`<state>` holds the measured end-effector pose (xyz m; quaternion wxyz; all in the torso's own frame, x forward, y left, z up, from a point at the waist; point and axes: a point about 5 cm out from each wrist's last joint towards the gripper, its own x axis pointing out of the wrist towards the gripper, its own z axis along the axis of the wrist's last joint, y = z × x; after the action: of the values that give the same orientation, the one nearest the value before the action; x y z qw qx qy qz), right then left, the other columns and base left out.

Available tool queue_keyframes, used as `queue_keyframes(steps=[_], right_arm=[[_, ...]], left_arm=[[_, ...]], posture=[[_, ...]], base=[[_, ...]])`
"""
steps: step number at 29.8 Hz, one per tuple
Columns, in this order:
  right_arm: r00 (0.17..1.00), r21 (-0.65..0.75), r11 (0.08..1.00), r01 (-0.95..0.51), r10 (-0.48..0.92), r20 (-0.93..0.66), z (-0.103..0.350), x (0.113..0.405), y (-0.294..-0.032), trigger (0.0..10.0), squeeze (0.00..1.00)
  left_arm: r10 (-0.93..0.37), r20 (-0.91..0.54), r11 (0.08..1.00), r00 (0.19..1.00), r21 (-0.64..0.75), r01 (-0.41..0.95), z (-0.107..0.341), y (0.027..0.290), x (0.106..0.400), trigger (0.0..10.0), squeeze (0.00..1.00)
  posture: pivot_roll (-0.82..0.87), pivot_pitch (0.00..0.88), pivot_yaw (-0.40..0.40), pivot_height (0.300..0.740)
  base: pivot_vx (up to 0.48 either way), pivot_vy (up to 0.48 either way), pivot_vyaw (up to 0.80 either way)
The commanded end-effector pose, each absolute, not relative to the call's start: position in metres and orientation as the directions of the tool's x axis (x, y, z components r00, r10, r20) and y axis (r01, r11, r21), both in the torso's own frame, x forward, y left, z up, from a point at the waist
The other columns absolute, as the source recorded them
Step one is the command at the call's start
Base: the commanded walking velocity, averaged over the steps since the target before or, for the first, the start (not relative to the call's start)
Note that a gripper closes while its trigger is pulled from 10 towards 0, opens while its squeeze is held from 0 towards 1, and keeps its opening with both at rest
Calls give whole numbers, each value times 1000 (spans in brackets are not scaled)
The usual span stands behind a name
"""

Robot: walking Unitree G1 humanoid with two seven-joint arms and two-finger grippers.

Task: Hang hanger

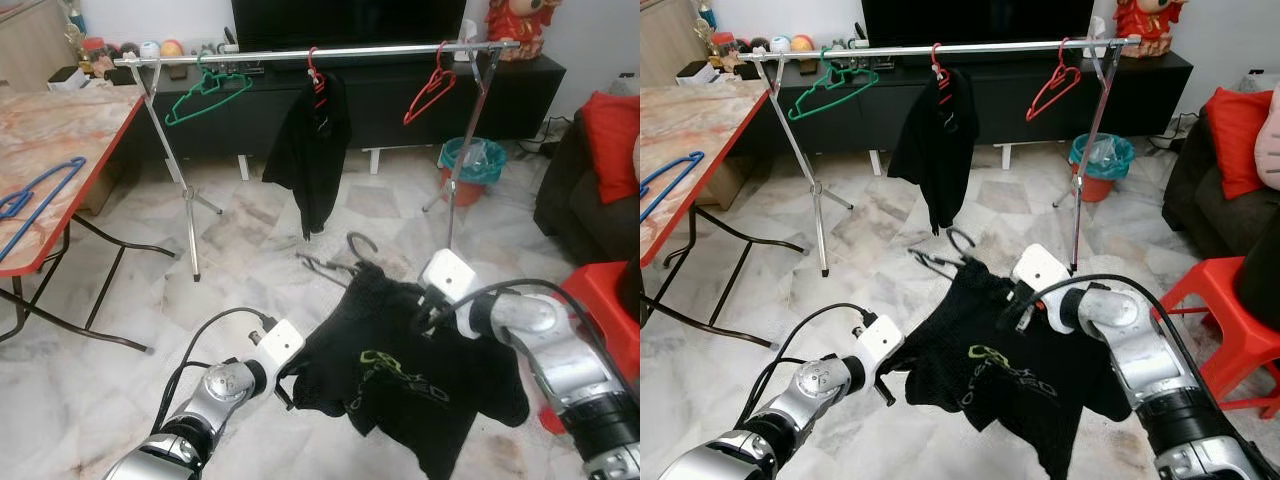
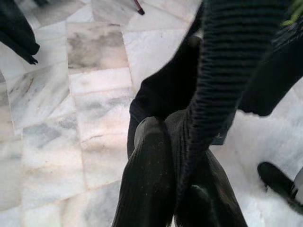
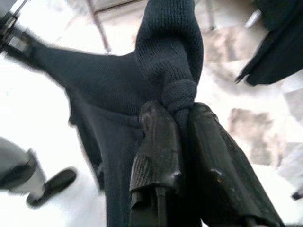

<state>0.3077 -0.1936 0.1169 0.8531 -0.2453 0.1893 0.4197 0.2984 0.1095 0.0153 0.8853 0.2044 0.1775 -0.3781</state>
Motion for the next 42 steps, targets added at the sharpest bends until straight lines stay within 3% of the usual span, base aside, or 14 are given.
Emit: queue_keyframes(steps=[1,12,21,23,27,31,37,42], right_arm=[[557,-277,489,-827,648,-519,125,307,-193,10000,0],[455,-235,412,-880,593,-664,103,296,-212,10000,0],[276,-179,236,-955,495,-824,85,278,-228,10000,0],[275,-175,236,-956,508,-816,85,277,-227,10000,0],[447,-193,425,-885,652,-612,107,298,-219,10000,0],[425,-122,418,-900,784,-453,126,296,-214,10000,0],[437,-132,431,-893,756,-487,124,297,-225,10000,0],[398,-85,406,-910,799,-450,127,292,-225,10000,0]], left_arm=[[-582,-487,617,652,259,744,13,117,297,10000,0],[-580,-512,554,634,323,768,11,118,294,10000,0],[-574,-516,525,636,364,769,13,122,296,10000,0],[-576,-514,523,635,366,770,13,121,296,10000,0],[-589,-517,504,621,367,782,13,119,295,10000,0],[-595,-522,495,611,360,791,12,119,294,10000,0],[-599,-527,486,603,359,797,11,118,293,10000,0],[-595,-530,480,604,369,796,11,118,293,10000,0]], posture=[[-48,0,45,740],[-42,10,42,740],[-40,11,43,740],[-40,11,43,740],[-36,13,42,740],[-38,14,43,740],[-38,12,43,740],[-37,12,43,740]], base=[[0,0,0],[0,0,0],[0,0,0],[0,0,0],[0,0,0],[0,0,0],[0,0,0],[0,0,0]])
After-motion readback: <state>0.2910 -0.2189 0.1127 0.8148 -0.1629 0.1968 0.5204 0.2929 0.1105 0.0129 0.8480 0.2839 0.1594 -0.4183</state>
